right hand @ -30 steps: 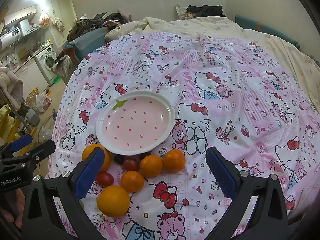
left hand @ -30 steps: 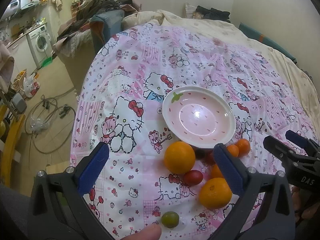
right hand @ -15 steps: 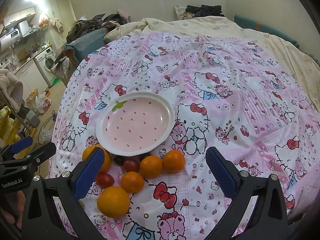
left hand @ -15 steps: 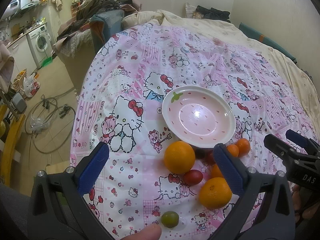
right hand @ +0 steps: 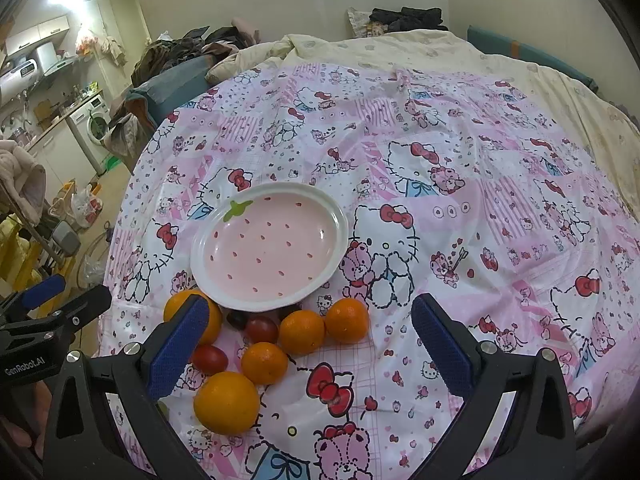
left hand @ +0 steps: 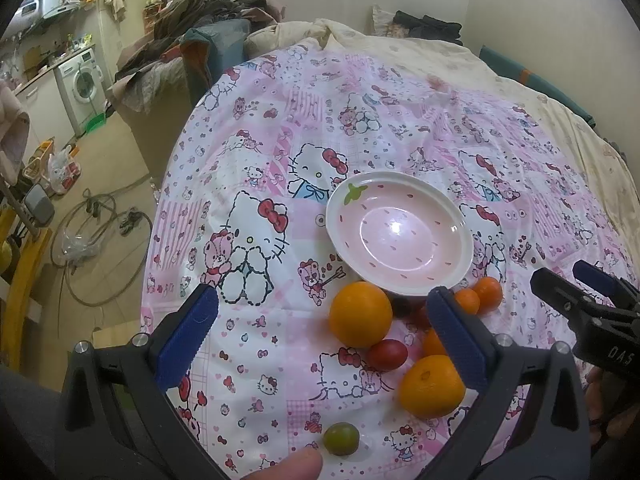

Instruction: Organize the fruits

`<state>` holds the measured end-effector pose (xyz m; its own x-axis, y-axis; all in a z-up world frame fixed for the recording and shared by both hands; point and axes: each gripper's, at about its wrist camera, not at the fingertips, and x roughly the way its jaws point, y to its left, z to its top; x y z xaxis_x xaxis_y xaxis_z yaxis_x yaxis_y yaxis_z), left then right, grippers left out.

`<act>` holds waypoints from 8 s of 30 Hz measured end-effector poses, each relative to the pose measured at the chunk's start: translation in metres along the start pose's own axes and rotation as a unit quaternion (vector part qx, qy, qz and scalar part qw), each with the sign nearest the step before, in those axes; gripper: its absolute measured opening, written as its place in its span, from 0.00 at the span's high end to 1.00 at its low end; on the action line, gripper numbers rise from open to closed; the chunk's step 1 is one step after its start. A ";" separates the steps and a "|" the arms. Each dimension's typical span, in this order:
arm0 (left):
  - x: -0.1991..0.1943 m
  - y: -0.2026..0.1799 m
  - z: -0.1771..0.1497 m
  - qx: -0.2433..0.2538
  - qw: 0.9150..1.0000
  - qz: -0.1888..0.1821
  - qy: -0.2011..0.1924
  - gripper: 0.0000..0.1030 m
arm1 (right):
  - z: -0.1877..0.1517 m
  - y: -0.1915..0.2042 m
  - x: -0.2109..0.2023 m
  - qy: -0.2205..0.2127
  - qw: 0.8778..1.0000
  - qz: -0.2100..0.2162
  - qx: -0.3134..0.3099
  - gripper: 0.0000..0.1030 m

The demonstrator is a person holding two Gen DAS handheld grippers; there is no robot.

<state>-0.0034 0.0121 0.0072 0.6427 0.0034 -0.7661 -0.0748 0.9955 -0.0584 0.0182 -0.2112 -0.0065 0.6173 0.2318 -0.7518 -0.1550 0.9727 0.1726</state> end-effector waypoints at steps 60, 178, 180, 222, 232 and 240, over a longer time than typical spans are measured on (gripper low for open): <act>0.124 -0.008 -0.005 -0.064 0.969 -0.042 0.233 0.21 | -0.002 -0.048 0.017 0.048 0.992 0.025 0.115 0.00; 0.179 -0.036 0.094 -0.021 0.981 -0.054 0.185 0.50 | 0.114 -0.075 0.138 0.125 0.983 0.083 0.104 0.34; 0.186 -0.040 0.093 -0.027 0.979 -0.061 0.192 0.50 | 0.109 -0.084 0.131 0.127 0.982 0.085 0.111 0.34; 0.113 -0.028 0.087 -0.032 0.984 -0.075 0.160 0.17 | 0.046 -0.090 0.072 0.158 0.970 0.120 0.139 0.34; 0.062 0.000 0.048 -0.034 0.989 -0.050 0.134 0.17 | 0.030 -0.073 0.069 0.174 0.963 0.143 0.150 0.34; 0.056 0.012 0.024 -0.045 0.990 -0.037 0.132 0.17 | 0.002 -0.061 0.098 0.229 0.941 0.168 0.182 0.34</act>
<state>0.0496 0.0268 -0.0213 0.4286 -0.1066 -0.8972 -0.1090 0.9797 -0.1685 0.0896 -0.2480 -0.0891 0.1710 0.5787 -0.7974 0.0445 0.8039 0.5930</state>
